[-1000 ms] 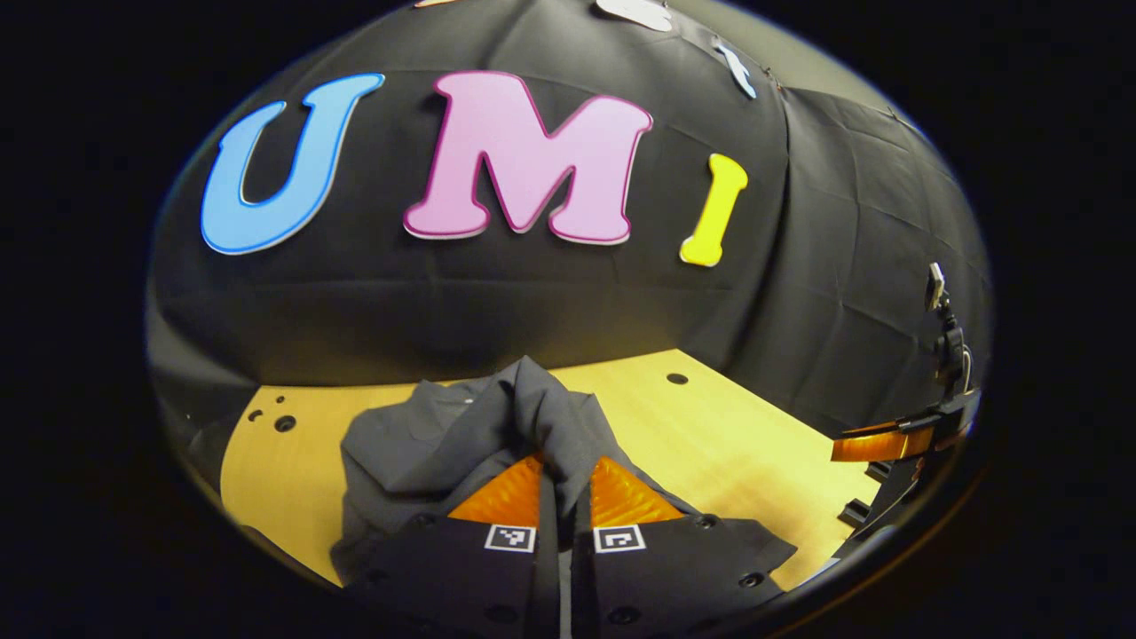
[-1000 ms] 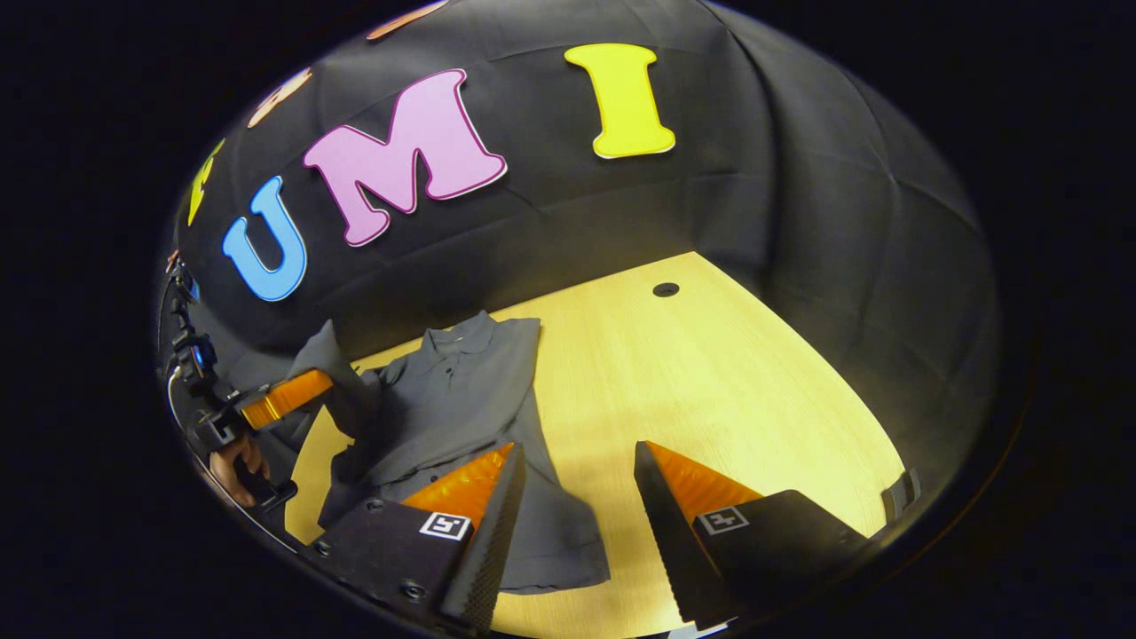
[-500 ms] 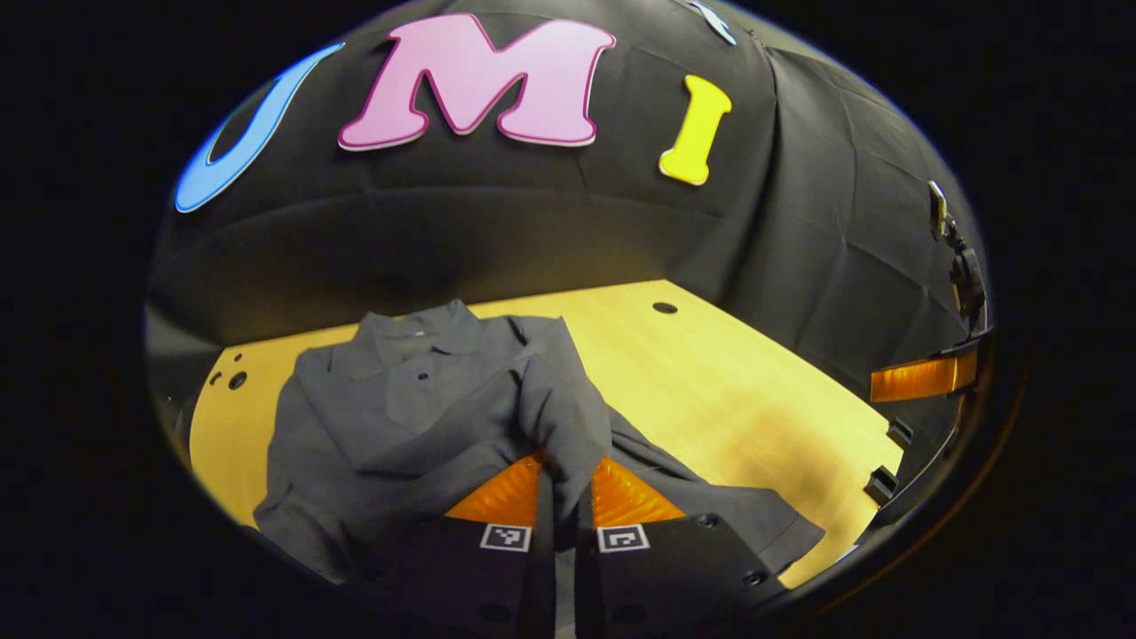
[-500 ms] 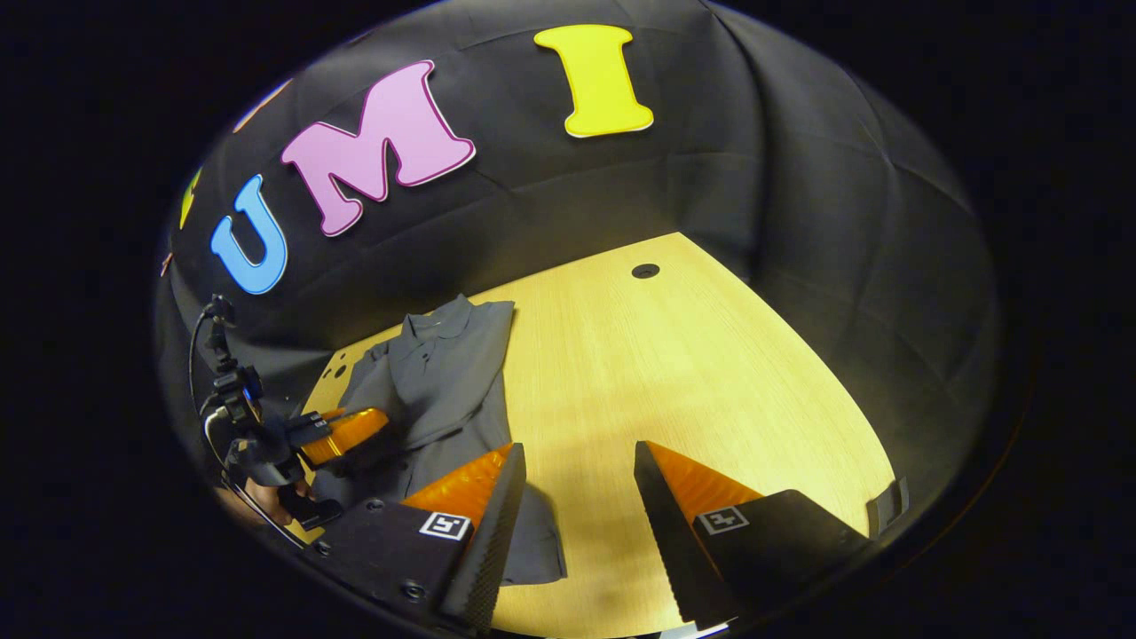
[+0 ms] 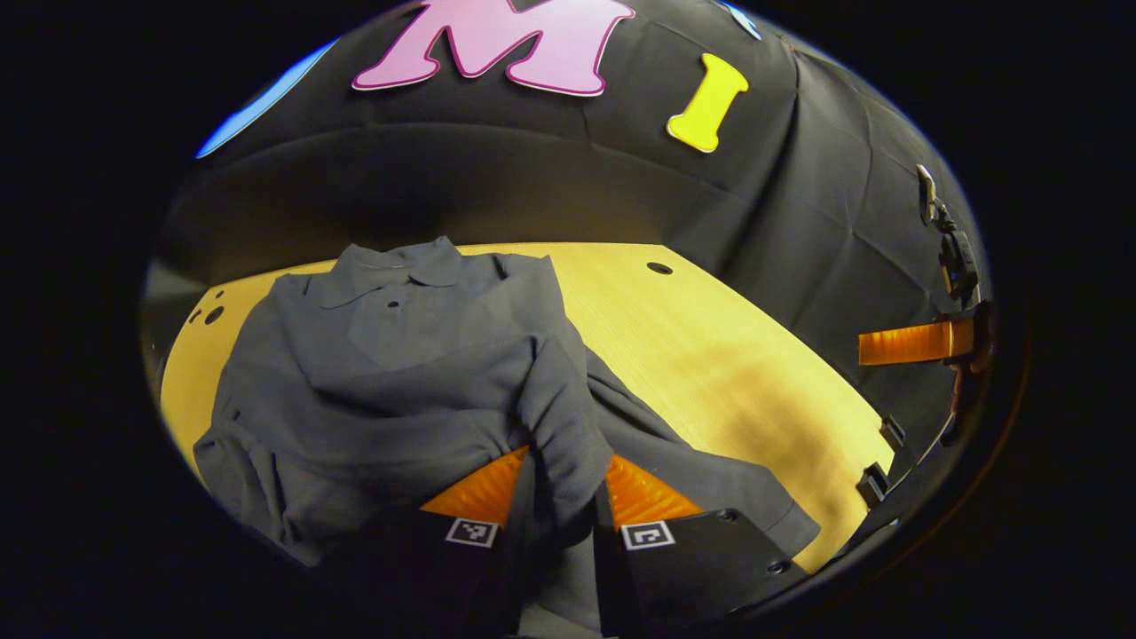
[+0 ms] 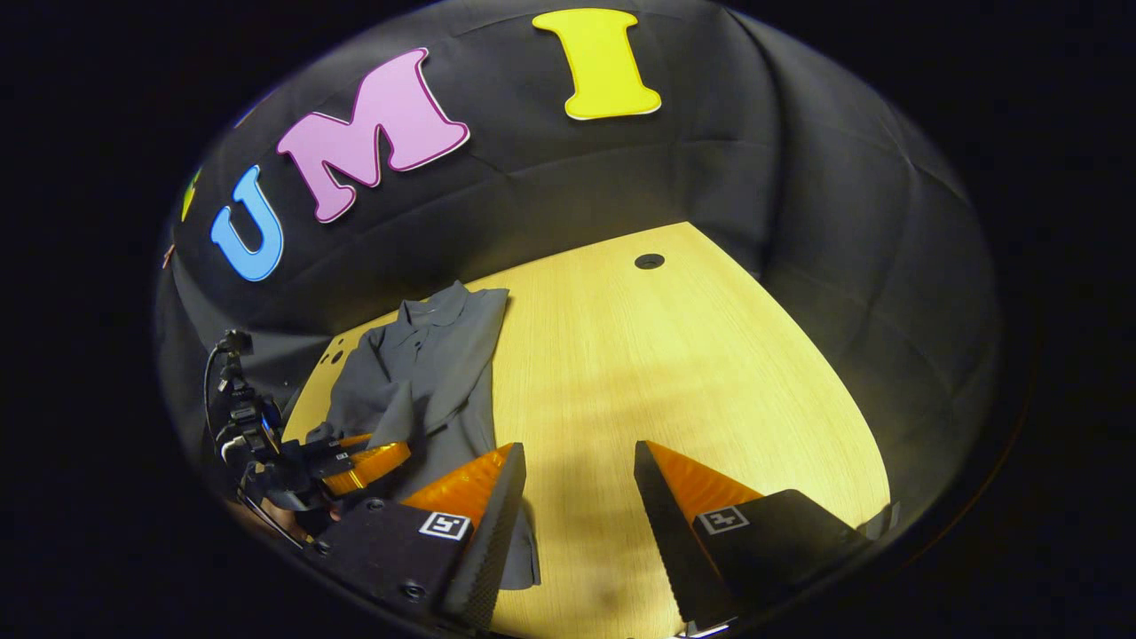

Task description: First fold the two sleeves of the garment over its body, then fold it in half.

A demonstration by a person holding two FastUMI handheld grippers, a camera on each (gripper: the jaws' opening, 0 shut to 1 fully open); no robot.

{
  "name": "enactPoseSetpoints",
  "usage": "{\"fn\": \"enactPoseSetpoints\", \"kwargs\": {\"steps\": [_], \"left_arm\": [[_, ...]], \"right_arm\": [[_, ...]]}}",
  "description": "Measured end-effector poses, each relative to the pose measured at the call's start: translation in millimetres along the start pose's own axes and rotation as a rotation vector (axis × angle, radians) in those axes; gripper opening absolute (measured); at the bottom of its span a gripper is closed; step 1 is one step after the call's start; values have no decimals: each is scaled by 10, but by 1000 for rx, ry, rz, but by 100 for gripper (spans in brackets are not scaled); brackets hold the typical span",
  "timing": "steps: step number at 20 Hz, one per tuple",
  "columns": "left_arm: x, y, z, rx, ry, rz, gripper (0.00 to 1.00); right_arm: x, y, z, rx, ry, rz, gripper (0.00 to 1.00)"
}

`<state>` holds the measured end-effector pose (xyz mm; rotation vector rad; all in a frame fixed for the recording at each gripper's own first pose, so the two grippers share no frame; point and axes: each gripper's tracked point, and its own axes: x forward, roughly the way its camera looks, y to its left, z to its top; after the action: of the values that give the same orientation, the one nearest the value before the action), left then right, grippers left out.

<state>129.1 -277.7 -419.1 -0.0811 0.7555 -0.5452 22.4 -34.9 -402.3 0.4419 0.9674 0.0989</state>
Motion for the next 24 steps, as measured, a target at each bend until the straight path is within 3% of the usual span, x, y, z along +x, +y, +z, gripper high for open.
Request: {"fn": "enactPoseSetpoints", "kwargs": {"steps": [2, 4, 7, 8, 14, 17, 20, 22, 23, 24], "left_arm": [[-40, -82, 17, -15, -8, -36, 43], [-97, -165, 43, -7, -27, -62, 69], [-286, -313, 75, 37, -52, -89, 81], [-362, -351, 81, 50, -57, -95, 95], [-949, -80, 12, 36, -66, -63, 96], [-1286, 351, -75, 22, -72, 12, 95], [-1616, 852, -238, 2, -61, 107, 95], [-1803, 1247, -387, -7, -44, 198, 96], [-1913, 1400, -509, -21, -30, 230, 92], [-2005, 1572, -605, -37, -19, 265, 96]], "right_arm": [[37, 60, -15, -11, 10, 15, 77], [45, 139, -49, -24, 19, 29, 77], [35, 277, -62, -33, 17, 46, 77], [18, 321, -71, -34, 14, 51, 77], [-142, 621, -204, -30, 0, 67, 78], [-191, 751, -388, -21, 13, 70, 90], [-203, 772, -661, -38, 44, 40, 90], [-189, 732, -824, -47, 62, 1, 96], [-165, 713, -903, -50, 72, -16, 96], [-136, 677, -1004, -55, 86, -40, 96]]}}
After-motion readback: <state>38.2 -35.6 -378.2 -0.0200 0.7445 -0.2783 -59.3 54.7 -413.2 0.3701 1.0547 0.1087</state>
